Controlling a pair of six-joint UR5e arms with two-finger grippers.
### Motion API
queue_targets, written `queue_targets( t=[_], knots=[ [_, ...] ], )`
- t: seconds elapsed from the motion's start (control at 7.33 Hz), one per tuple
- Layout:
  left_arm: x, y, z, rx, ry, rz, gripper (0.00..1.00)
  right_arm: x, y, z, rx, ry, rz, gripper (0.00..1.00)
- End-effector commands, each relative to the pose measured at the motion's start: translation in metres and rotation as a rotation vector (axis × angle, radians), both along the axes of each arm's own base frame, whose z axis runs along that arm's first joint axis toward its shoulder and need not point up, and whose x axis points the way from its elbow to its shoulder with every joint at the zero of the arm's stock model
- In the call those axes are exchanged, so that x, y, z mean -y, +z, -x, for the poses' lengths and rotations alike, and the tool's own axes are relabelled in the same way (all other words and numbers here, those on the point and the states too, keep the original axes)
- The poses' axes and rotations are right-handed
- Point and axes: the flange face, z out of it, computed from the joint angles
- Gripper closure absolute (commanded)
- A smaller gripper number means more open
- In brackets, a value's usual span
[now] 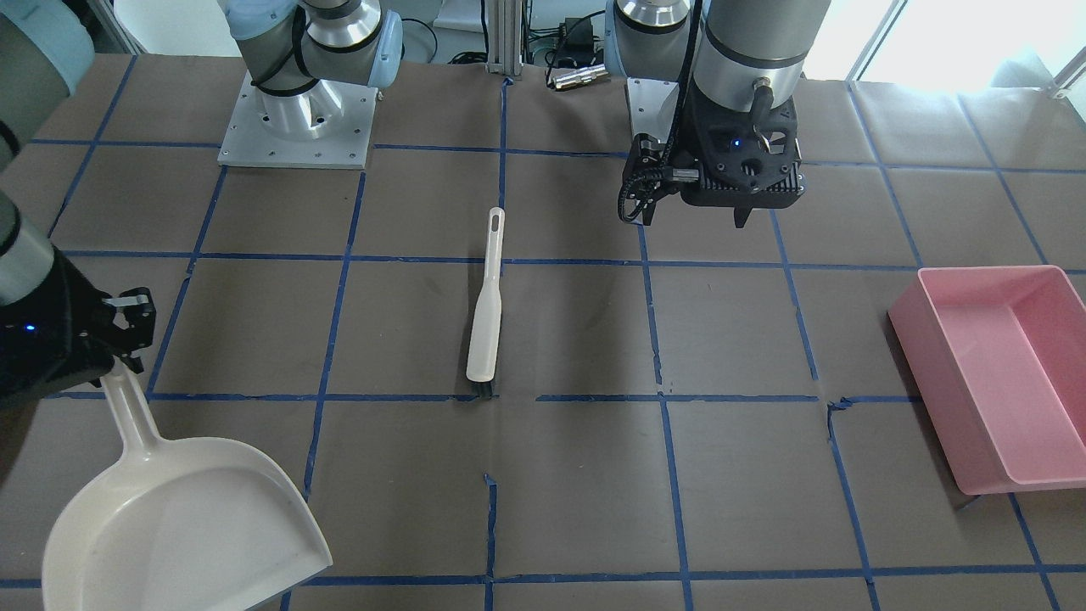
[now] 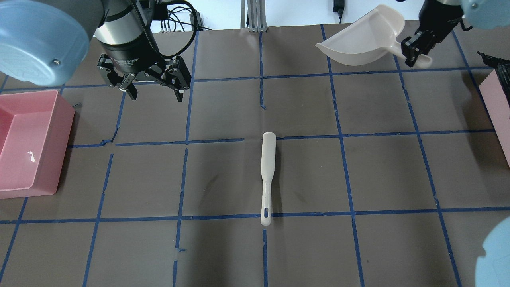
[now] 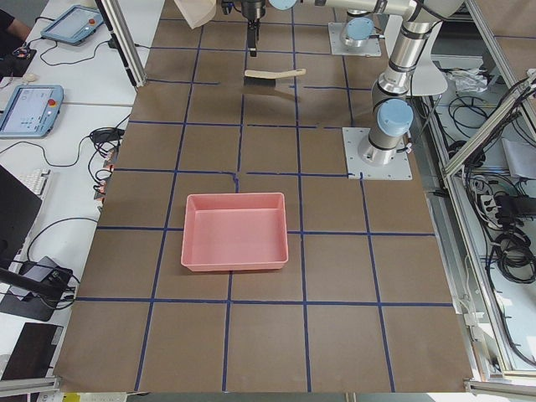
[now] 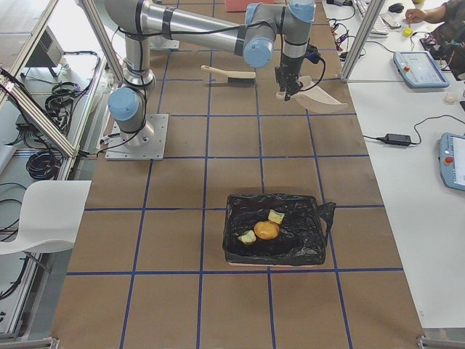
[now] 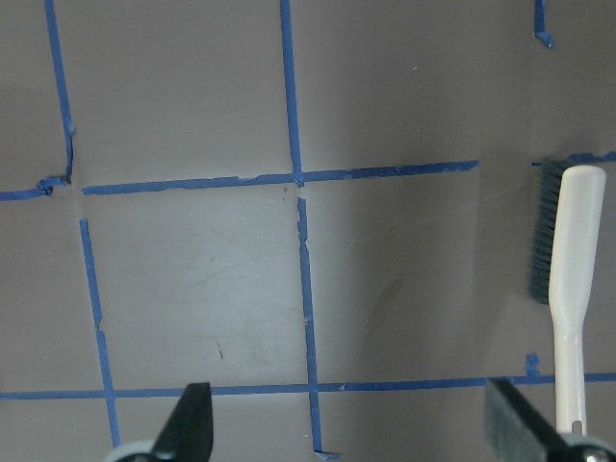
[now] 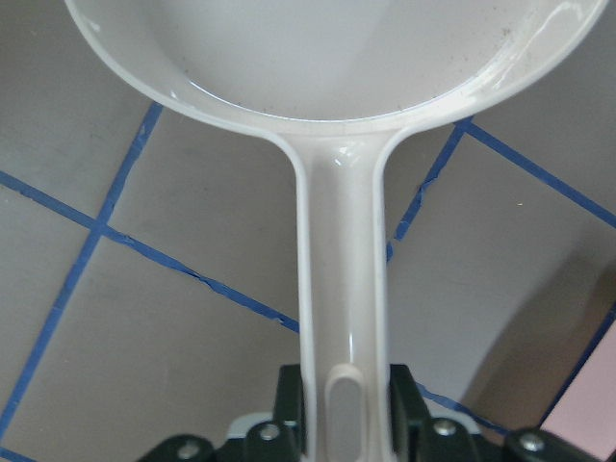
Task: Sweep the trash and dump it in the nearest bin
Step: 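Bring the empty dustpan back over the table with the right gripper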
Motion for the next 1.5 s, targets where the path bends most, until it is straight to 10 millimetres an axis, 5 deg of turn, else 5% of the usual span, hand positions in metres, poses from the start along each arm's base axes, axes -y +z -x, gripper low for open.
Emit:
queue_targets(
  t=[0.0,0.27,0.82,1.09,1.37],
  knots=[
    [-0.001,0.001,0.0,-0.001,-0.001,0.001,0.0,-0.002,-0.018,-0.064,0.018,-0.085,0.006,1.0],
    [-0.002,0.0,0.0,-0.001,-0.001,-0.001,0.0,-0.02,-0.049,-0.128,0.019,-0.133,0.009,1.0],
    [-0.002,-0.003,0.002,-0.011,-0.001,-0.008,0.0,-0.019,-0.114,-0.254,0.057,-0.204,0.084,1.0],
    [-0.003,-0.002,0.002,-0.009,-0.001,-0.005,0.0,-0.017,-0.118,-0.285,0.087,-0.265,0.085,1.0],
    [-0.003,-0.004,0.002,-0.011,-0.002,-0.008,0.0,-0.015,-0.137,-0.291,0.095,-0.343,0.057,1.0]
  ],
)
